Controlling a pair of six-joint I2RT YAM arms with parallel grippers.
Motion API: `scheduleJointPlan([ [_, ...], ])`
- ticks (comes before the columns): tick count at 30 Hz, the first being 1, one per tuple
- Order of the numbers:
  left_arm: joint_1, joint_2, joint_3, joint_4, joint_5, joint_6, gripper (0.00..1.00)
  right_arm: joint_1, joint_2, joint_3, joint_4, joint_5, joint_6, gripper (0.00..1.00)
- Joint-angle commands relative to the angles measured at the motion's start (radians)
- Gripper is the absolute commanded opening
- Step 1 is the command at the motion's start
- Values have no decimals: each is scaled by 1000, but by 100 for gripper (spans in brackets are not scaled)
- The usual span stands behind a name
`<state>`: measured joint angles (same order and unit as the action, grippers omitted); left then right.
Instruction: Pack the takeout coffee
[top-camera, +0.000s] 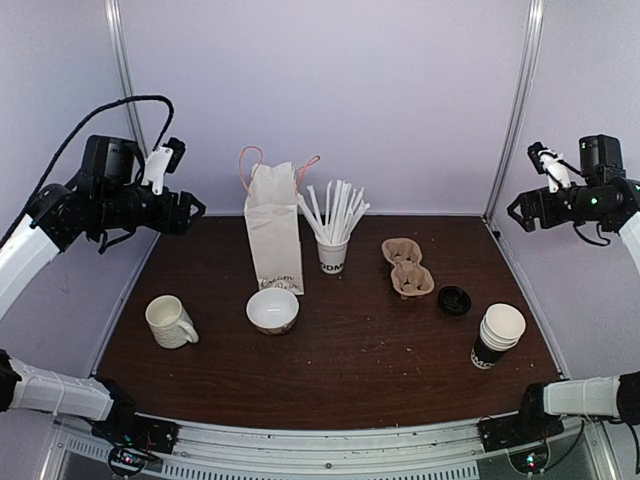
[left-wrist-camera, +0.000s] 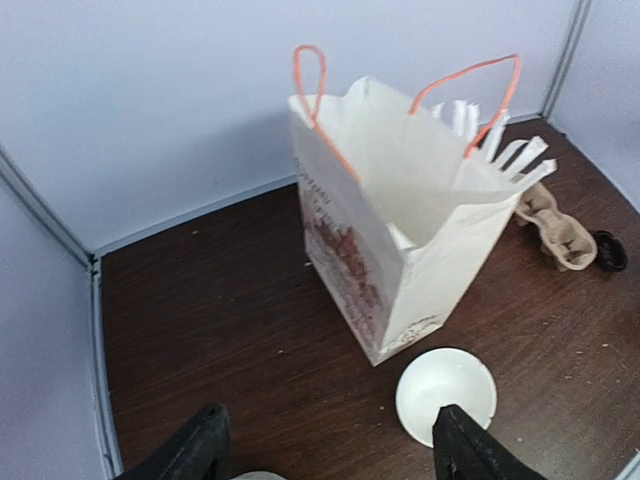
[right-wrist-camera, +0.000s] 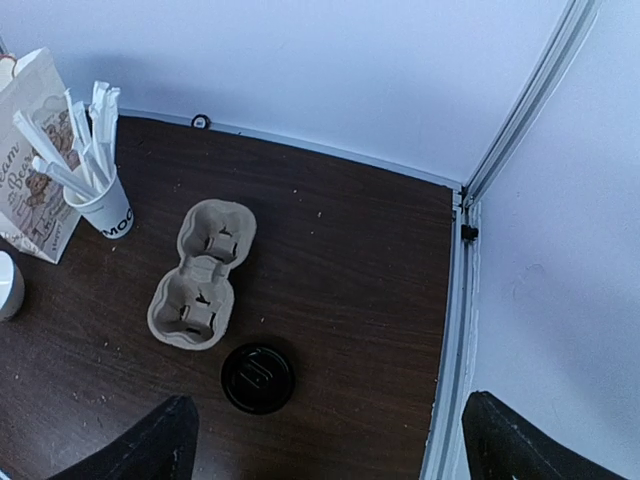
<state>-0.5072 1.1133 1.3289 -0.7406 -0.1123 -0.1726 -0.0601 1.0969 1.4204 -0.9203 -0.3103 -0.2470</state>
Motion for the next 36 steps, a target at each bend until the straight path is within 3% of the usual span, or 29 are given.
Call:
scheduleJointPlan([
  [1,-100,24,92,-28,136,-30,72,13,-57,11,-185,-53,-139,97],
  [8,-404,170,229,-36,146,7,70,23,-98,54,-604,-187,-544,95],
  [14,-571,340,271,23,167,5,70,28,-229,-92,-715,-108,-740,84],
  [18,-612,424,255,103,193,-22,70,30,-306,-194,-788,-65,-851,74],
  [23,-626,497,269,151,189,-70,70,36,-374,-262,-855,-77,-929,72],
  [36,-643,568,282,212,191,-79,71,42,-371,-382,-790,-33,-987,59],
])
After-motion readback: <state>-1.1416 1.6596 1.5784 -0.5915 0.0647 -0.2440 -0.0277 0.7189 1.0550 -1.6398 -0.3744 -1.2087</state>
